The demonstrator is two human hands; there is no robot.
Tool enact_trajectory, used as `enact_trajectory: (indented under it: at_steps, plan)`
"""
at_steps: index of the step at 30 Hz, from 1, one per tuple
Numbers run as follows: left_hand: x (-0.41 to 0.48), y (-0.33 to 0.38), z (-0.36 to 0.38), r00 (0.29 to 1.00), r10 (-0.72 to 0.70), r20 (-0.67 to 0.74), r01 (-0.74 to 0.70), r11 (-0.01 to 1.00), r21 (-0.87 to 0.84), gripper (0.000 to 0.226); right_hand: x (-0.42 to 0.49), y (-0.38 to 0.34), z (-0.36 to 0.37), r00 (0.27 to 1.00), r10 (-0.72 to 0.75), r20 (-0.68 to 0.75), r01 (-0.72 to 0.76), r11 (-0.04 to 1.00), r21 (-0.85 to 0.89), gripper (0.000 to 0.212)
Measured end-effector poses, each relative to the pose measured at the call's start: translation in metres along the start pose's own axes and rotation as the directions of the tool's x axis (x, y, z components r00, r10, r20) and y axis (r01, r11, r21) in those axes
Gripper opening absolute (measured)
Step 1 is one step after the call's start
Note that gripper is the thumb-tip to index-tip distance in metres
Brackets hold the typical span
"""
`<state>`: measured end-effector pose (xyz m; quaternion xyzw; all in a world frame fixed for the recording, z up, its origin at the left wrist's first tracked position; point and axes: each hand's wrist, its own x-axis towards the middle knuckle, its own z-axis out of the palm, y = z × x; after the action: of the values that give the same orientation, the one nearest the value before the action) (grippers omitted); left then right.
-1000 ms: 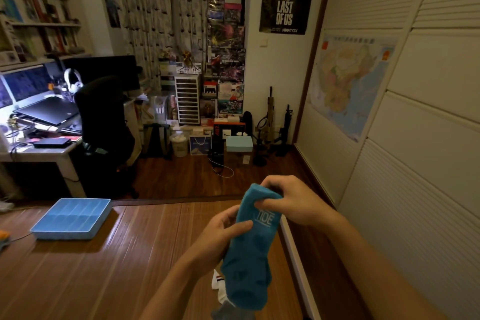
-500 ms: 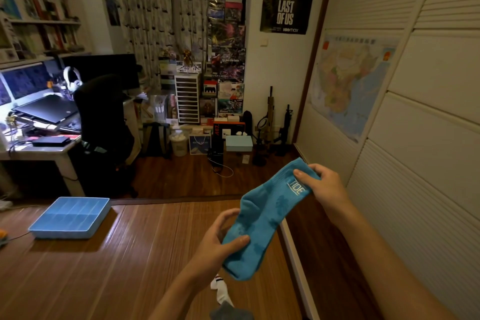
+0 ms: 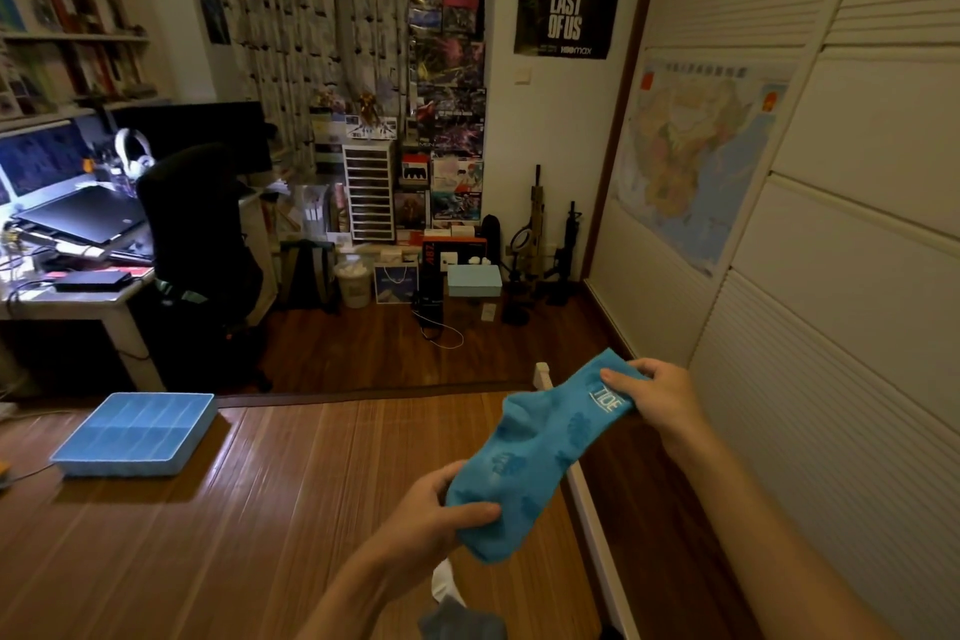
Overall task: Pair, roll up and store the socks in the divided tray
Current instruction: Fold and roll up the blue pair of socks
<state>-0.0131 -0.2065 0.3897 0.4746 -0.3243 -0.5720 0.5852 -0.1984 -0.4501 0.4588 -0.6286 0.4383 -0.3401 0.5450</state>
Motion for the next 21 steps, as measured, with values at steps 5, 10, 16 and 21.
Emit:
enact_trajectory:
  at_steps: [5, 10, 16, 21]
  plan:
    - [0.002, -0.017, -0.001, 0.978, -0.185, -0.095, 0.16, 0.961, -0.225, 0.047, 0.003, 0.026, -0.008, 0.963, 0.221, 0.155, -0.238, 0.966, 0.102, 0.03]
    - [0.008, -0.037, 0.008, 0.86, -0.455, -0.232, 0.404, 0.883, -0.238, 0.033, -0.006, 0.078, 0.006, 0.944, 0.314, 0.106, -0.251, 0.887, -0.387, 0.018]
    - [0.007, -0.043, 0.026, 0.858, -0.453, -0.243, 0.373, 0.874, -0.312, 0.018, -0.027, 0.095, 0.034, 0.969, 0.218, 0.12, -0.133, 0.861, -0.49, 0.015]
    - [0.009, -0.039, 0.033, 0.875, -0.425, -0.233, 0.317, 0.865, -0.388, 0.028, -0.06, 0.079, 0.059, 0.955, 0.052, 0.291, 0.098, 0.873, -0.478, 0.017]
